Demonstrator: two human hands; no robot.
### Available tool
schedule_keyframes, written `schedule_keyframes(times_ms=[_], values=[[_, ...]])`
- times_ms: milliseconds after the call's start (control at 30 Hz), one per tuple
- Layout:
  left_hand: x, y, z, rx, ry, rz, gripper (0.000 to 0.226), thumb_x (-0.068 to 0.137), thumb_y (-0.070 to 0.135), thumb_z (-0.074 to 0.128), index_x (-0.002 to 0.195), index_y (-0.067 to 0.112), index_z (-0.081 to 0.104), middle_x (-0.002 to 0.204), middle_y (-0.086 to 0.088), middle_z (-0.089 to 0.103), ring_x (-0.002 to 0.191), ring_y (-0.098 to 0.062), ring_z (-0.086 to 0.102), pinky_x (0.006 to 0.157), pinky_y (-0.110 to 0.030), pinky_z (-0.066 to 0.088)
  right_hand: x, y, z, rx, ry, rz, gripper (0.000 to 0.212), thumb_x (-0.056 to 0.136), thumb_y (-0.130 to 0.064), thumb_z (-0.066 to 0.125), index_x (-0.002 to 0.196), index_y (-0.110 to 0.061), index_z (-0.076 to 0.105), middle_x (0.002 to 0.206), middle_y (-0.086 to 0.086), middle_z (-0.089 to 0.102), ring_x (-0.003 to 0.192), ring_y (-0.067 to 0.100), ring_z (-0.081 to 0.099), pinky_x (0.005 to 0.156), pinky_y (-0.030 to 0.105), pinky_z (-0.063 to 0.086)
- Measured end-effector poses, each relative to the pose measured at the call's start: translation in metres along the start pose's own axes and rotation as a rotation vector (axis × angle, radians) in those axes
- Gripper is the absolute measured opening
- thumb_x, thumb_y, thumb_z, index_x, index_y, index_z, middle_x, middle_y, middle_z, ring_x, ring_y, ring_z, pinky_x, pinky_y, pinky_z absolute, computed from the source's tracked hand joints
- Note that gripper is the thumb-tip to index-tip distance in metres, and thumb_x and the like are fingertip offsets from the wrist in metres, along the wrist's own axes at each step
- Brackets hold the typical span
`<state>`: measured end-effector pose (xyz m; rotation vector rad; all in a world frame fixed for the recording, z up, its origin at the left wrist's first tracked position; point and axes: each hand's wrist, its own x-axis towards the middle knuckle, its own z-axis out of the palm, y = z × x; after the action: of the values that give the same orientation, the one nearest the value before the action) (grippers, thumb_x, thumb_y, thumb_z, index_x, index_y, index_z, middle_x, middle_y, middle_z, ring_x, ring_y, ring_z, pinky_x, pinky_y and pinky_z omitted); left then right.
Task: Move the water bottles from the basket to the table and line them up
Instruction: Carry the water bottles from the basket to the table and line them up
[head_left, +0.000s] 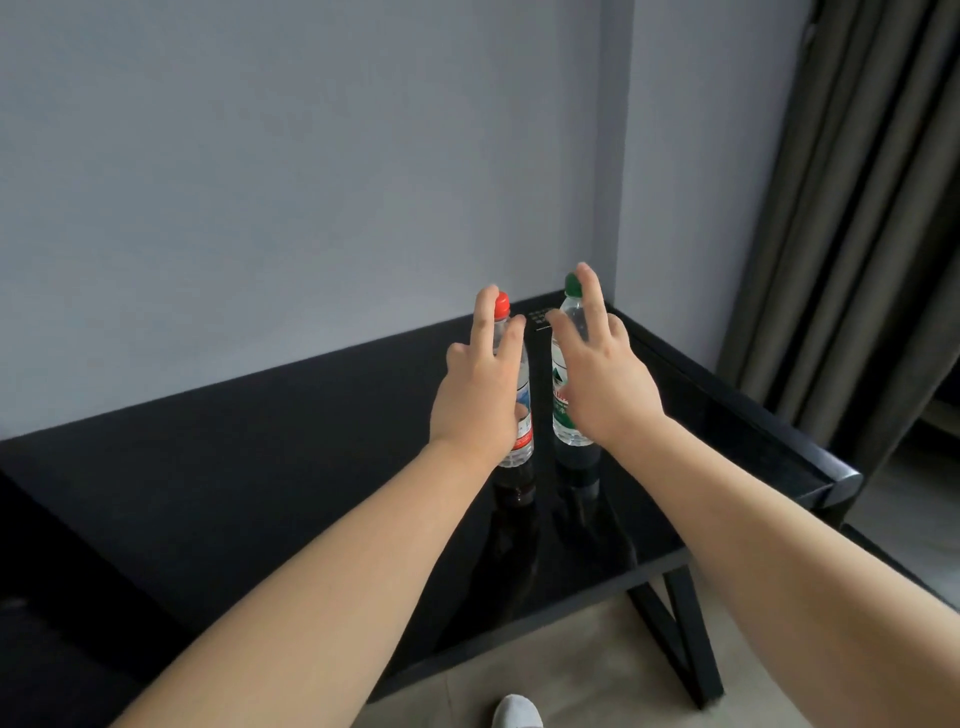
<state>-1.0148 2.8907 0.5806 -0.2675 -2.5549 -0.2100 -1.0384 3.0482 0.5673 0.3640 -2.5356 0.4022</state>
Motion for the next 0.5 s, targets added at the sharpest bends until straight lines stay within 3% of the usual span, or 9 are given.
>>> schedule_keyframes(times_ms=[333,500], values=[[0.038,0.040,0.028,-0.049,-0.020,0.053,0.096,0.076,0.004,0.085,0.154,0.023,0.031,0.168,0.001,-0.010,0.105,-0.026,0.051,0.073,-0.031,0.058,0.018,0.057,0.000,-0.056,0.022,0.029,0.087,0.073,0.005,0.078,0.147,-0.021,0.038,0.168,0.001,-0.024,0.133,0.040,0.041,0.057,0.036,0.049],[0.050,0.054,0.039,-0.062,-0.006,0.056,0.095,0.077,0.006,0.086,0.153,0.023,0.033,0.169,0.000,-0.007,0.104,-0.028,0.051,0.070,-0.033,0.059,0.024,0.079,-0.002,-0.065,0.020,0.047,0.089,0.071,0.006,0.078,0.144,-0.023,0.037,0.167,-0.003,-0.026,0.133,0.040,0.040,0.060,0.046,0.059]])
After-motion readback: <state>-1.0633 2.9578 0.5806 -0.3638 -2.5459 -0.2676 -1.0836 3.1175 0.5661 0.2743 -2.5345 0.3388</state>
